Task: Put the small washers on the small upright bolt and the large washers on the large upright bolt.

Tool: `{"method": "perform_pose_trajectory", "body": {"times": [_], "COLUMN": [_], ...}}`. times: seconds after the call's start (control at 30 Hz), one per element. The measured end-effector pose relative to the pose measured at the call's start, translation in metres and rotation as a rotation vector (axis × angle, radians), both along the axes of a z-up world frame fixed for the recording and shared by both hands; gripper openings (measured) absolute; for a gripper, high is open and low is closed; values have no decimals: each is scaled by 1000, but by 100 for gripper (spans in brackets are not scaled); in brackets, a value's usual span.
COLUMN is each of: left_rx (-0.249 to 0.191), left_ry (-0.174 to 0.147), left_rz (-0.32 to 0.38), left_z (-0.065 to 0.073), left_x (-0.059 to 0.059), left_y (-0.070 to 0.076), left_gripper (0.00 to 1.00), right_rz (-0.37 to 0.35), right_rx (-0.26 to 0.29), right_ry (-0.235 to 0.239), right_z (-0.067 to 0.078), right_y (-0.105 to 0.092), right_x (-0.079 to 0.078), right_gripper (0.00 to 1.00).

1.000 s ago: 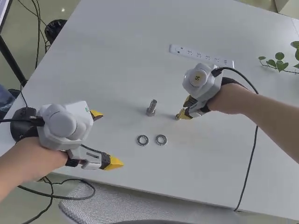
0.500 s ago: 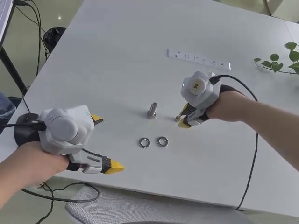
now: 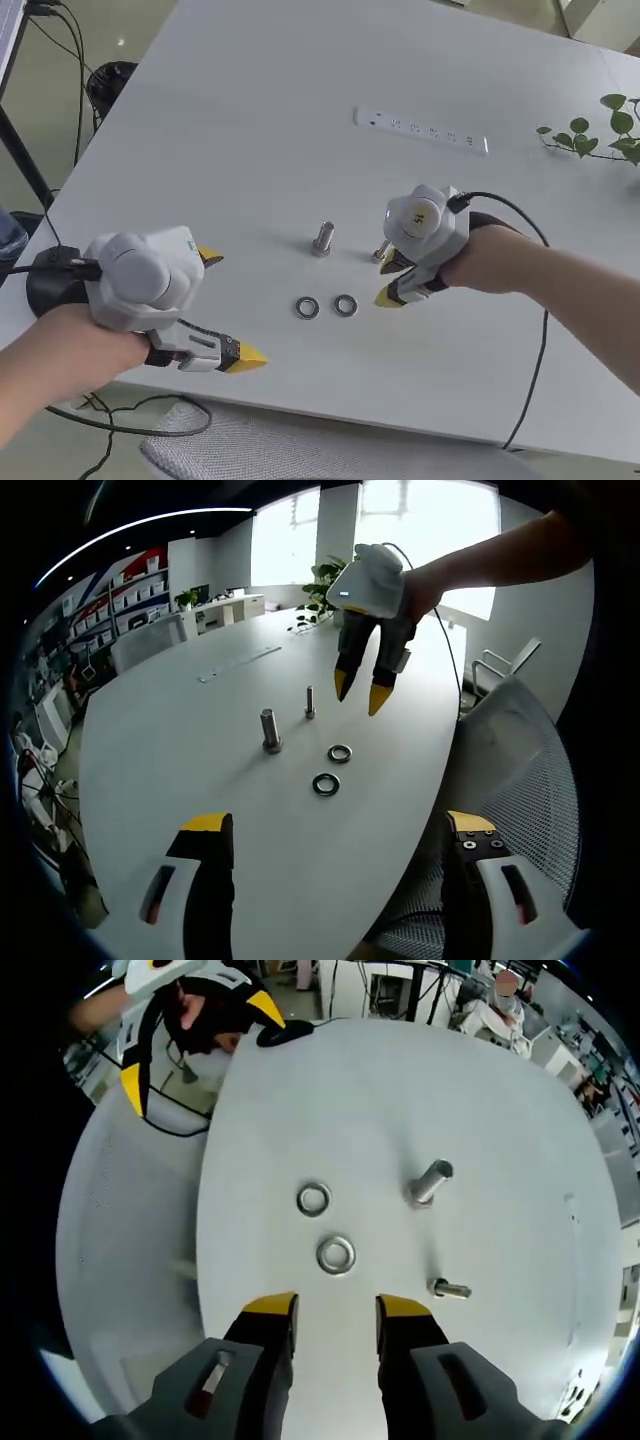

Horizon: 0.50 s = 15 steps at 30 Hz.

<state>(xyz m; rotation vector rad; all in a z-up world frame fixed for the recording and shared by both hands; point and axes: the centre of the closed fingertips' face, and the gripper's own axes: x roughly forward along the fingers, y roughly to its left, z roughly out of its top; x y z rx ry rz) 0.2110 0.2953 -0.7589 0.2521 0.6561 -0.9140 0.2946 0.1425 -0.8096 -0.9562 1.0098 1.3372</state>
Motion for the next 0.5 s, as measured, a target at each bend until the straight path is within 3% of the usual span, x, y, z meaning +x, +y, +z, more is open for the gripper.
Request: {"method": "perform_pose_trajectory", "body": {"times": [0.1,0.27,0.5], "left_rx": [-1,-5,-14], "left_ry": [-2,-2,-1], "left_rz": [1,0,9], "left_z": [0,0,0], "left_x": [0,-2,0], "left_y": [1,-1,-3], "left_gripper": [86,86,85], "right_rz": [24,32,43], "right_rx": [23,13,6], "right_ry": [-3,-2,-23], "right_z": [-1,-10,-17], "right_y": [2,3,8], "right_x": [-6,-11,-8], "right_gripper": [36,37,37]}}
